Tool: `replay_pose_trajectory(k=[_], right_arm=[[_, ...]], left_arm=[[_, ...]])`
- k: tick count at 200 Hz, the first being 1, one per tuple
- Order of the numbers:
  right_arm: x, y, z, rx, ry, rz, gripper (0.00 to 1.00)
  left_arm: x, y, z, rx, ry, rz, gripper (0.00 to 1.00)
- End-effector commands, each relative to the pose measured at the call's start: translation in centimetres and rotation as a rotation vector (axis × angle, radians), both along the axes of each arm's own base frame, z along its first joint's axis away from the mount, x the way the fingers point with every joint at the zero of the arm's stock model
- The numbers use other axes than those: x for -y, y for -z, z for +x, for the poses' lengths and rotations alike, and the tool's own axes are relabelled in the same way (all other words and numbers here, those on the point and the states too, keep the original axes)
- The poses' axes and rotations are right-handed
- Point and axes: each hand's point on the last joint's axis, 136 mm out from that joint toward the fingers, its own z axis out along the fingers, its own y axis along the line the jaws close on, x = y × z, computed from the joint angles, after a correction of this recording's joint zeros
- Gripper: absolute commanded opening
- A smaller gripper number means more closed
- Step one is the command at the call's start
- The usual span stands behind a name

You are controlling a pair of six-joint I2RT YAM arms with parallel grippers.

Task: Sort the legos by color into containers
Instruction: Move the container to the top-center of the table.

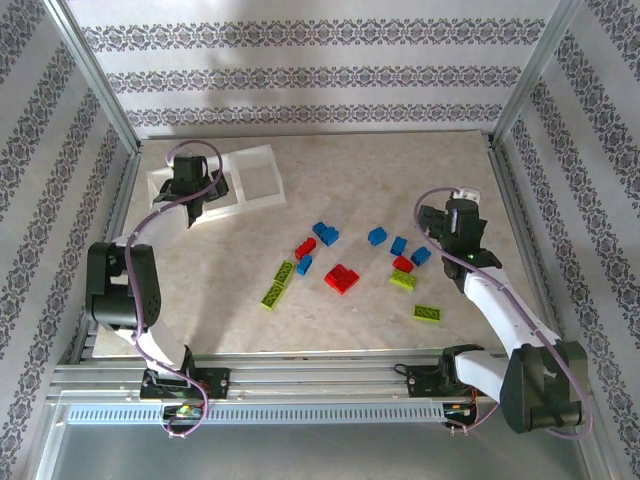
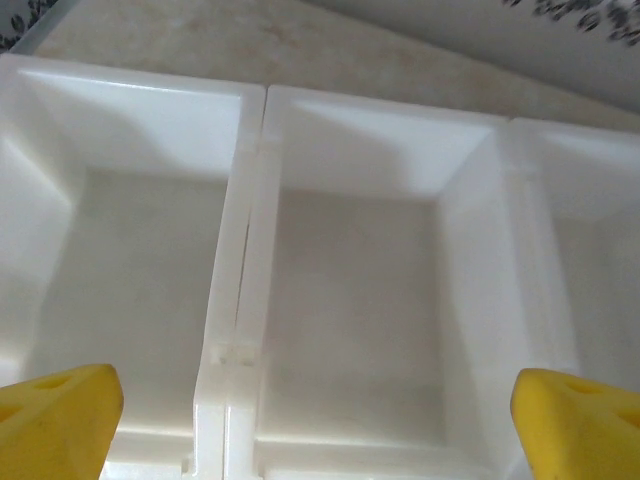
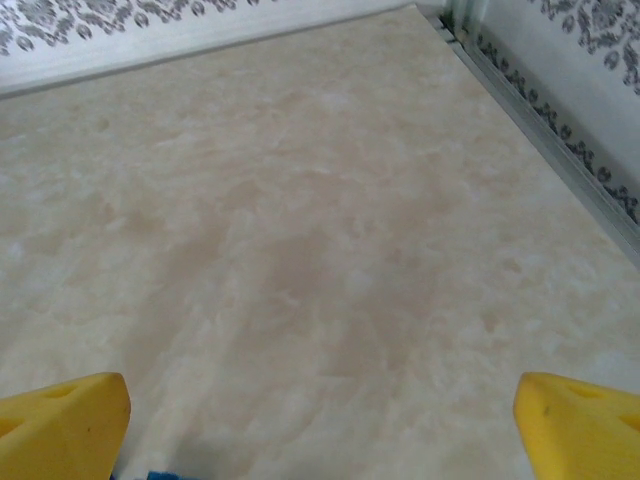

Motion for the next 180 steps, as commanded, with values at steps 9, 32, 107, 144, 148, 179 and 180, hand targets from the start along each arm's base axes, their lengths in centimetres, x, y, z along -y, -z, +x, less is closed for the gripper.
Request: replay_pose_trajectory(k=[9, 32, 107, 144, 148, 179, 180], right_arm=[[0.5, 0.3, -2.2, -0.082, 0.069, 0.041, 0.98], [0.6, 0.3, -3.3, -0.098, 0.108, 0.088, 0.98], [0.2, 0.0, -5.7, -0.134, 0.153, 0.188, 0.99], [0.1, 0.2, -6.1, -0.160, 0.164, 0.209, 0.98], [0.1, 0.2, -6.1, -0.164, 0.165, 0.211, 0.98], [-0.1, 0.9, -6.3, -0.194, 0.178, 0.237, 0.98], [-0.2, 0.9, -6.3, -0.196, 0.178, 0.237, 0.98]], left_arm=[[-2.5, 2.5, -0.2, -0.143, -0.061, 0.007, 1.00], [-2.7, 4.3, 0.9, -0.204, -0.037, -0.036, 0.99], [-1.0, 7.9, 2.3, -0.289, 0.054, -0.111, 0.63], [1.1, 8.5, 2.3, -0.297, 0.111, -0.163, 0.45], [1.4, 8.5, 2.3, -0.299, 0.117, -0.159, 0.45], [3.7, 8.9, 1.8, -0.318, 0.142, -0.158, 0.41], [3.8, 8.9, 1.8, -0.319, 0.143, -0.157, 0.41]])
